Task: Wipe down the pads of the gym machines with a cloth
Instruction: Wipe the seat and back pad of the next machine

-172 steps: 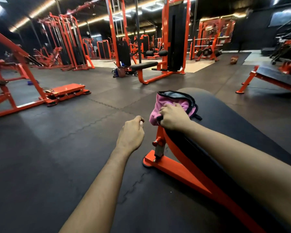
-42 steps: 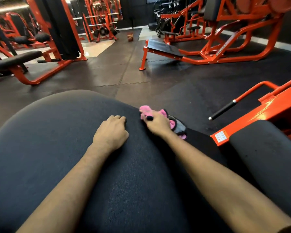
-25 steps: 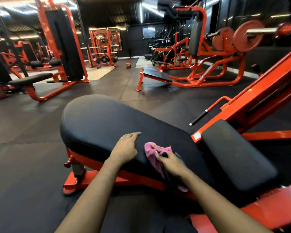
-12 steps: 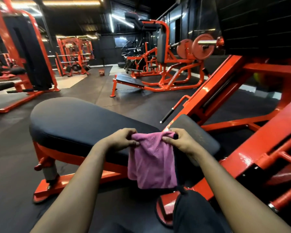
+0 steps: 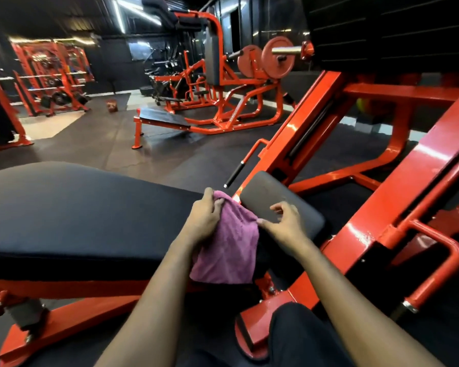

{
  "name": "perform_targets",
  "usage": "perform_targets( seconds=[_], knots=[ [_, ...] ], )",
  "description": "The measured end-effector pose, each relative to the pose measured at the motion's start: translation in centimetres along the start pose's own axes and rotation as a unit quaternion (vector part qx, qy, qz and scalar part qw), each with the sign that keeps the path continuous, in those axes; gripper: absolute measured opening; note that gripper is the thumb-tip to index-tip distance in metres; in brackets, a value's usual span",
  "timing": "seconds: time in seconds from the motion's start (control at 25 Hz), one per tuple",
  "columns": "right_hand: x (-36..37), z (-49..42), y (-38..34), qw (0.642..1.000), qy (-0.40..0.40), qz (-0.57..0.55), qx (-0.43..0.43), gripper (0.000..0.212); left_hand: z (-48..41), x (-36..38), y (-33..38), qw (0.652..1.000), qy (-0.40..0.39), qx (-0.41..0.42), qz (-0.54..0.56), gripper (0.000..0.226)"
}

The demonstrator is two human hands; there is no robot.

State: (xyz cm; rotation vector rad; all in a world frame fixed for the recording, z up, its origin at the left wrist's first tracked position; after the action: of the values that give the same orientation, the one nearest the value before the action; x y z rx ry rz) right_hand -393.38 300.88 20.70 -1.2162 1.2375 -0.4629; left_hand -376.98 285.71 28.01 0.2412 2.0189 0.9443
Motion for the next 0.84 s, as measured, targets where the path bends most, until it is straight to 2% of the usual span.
perform_targets(
  seconds=[0.04,0.12,0.16,0.2,0.24,0.28,0.32,0.36,0.4,0.52,0.56,0.6,0.68,0.76,0.84],
  knots=[
    [0.8,0.5,-1.7,0.997,-0.059,-0.032,-0.029,0.048,-0.9,0.3,0.4,1.000,-0.011,0.004,0.001,0.023],
    [4.0,2.4,-5.0,0.957,-0.271,-0.085,-0.050,0.069,-2.5,0.8,0.9,0.999,-0.030,0.008,0.015,0.027],
    [5.5,3.0,-5.9,0.939,-0.328,-0.090,-0.062,0.086,-3.1,0.9,1.0,0.999,-0.041,0.006,0.028,0.032],
    [6.9,3.0,-6.3,0.935,-0.335,-0.081,-0.077,0.100,-3.6,0.8,0.8,0.998,-0.054,0.003,0.034,0.037],
    [7.8,2.3,-6.3,0.944,-0.312,-0.060,-0.088,0.104,-4.0,0.2,0.5,0.997,-0.069,0.002,0.019,0.043],
    [8.1,1.4,-6.2,0.955,-0.282,-0.027,-0.090,0.095,-4.5,-0.7,0.0,0.995,-0.094,0.005,-0.025,0.048],
    [7.6,0.5,-6.1,0.963,-0.252,0.021,-0.092,0.071,-5.0,-1.8,-0.8,0.987,-0.129,0.007,-0.093,0.052],
    [6.7,-0.7,-5.9,0.969,-0.215,0.072,-0.096,0.043,-5.5,-3.1,-1.6,0.970,-0.172,0.009,-0.169,0.054],
    [5.4,-1.8,-5.7,0.972,-0.182,0.111,-0.098,0.025,-5.9,-4.3,-2.5,0.947,-0.218,0.005,-0.236,0.053],
    [1.6,-5.5,-5.3,0.960,-0.159,0.201,-0.111,0.012,-6.7,-7.4,-4.4,0.888,-0.287,-0.012,-0.360,0.036],
    [0.8,-6.5,-5.4,0.950,-0.160,0.242,-0.115,0.008,-7.0,-8.0,-4.9,0.881,-0.279,-0.010,-0.383,0.033],
    [0.1,-7.3,-5.2,0.938,-0.155,0.293,-0.107,0.014,-7.3,-8.5,-5.4,0.882,-0.256,-0.008,-0.395,0.034],
    [-0.9,-8.8,-4.4,0.923,-0.129,0.355,-0.075,0.029,-7.5,-9.5,-6.2,0.907,-0.178,-0.004,-0.382,0.033],
    [-1.9,-9.7,-4.0,0.925,-0.101,0.362,-0.058,0.034,-7.3,-10.9,-6.7,0.930,-0.085,-0.008,-0.357,0.027],
    [-2.6,-10.1,-3.6,0.943,-0.073,0.323,-0.030,0.028,-6.9,-12.8,-6.7,0.945,0.008,-0.012,-0.326,0.026]
  ],
)
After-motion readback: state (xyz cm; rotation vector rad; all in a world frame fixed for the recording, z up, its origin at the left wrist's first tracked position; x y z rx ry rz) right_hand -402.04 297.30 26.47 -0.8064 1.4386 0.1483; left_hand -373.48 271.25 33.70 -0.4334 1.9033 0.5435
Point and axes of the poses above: each hand's wrist, its own z-axis away from the middle knuckle, its own x-axis out of the palm, y = z × x, the point moved 4 cm from there along -z, towards the middle knuckle, and after that the axes turned 6 degrees about x, right-handed, at the moved point
